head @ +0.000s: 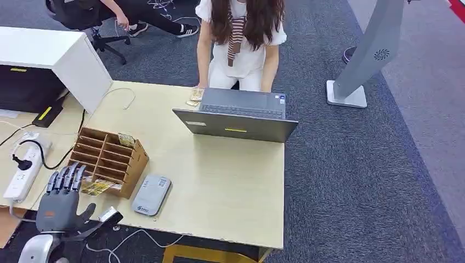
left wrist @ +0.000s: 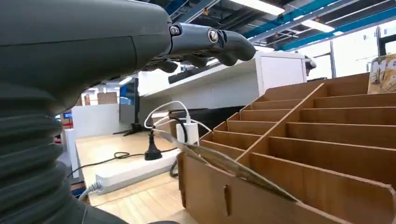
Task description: Pass the card to the sensor for recognition and then transmit it.
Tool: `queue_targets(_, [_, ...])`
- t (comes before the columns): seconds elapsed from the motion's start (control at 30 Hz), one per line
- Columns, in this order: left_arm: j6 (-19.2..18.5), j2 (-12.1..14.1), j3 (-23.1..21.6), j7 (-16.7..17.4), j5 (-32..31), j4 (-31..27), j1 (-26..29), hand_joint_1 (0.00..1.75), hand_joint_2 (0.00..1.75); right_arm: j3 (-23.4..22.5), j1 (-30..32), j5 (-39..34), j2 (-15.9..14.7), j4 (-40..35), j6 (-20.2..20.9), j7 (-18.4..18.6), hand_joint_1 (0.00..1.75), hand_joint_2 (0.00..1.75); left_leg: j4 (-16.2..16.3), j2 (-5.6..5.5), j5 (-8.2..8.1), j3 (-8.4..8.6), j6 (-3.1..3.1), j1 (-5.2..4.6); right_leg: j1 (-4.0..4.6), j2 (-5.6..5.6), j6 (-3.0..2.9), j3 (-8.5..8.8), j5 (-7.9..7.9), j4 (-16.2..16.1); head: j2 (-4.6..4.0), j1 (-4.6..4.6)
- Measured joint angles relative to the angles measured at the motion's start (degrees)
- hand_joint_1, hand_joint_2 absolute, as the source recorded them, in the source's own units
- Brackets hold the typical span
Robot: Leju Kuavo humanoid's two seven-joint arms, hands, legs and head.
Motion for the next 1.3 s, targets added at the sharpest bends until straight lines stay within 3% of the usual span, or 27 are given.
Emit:
queue_targets(0.8, [-0.92, -0.46, -0.02, 0.63, -0.7, 1.07, -1.42, 0.0, 1.75, 0.55, -0.11, 0.02, 0.0, 0.0, 0.02, 0.07, 0.0, 1.75, 0.0, 0.01, 0.0, 0.0, 0.0, 0.0, 0.0, 0.01, 0.0, -0.02, 0.0, 0.0, 0.02, 0.0])
queue_targets(0.83, [-0.92, -0.46, -0.02, 0.66, -0.7, 1.07, -1.42, 0.37, 1.75, 0.55, -0.11, 0.02, 0.0, 0.0, 0.02, 0.07, 0.0, 1.75, 0.0, 0.01, 0.0, 0.0, 0.0, 0.0, 0.0, 0.01, 0.0, -0.02, 0.0, 0.0, 0.02, 0.0])
queue_targets(0.87, [-0.92, -0.46, -0.02, 0.66, -0.7, 1.07, -1.42, 1.75, 1.75, 0.55, -0.11, 0.02, 0.0, 0.0, 0.02, 0.07, 0.0, 1.75, 0.0, 0.01, 0.0, 0.0, 0.0, 0.0, 0.0, 0.01, 0.0, -0.02, 0.0, 0.0, 0.02, 0.0])
queue_targets(1.3, [-4.0, -0.46, -0.57, 1.0, -0.96, 2.78, -3.02, 1.75, 1.75, 4.89, -0.8, 5.11, 0.68, 0.0, -0.35, 1.9, 0.0, 1.75, 0.0, 0.02, 0.01, 0.01, -0.01, 0.01, 0.01, 0.05, -0.01, -0.02, 0.01, 0.0, 0.02, 0.0])
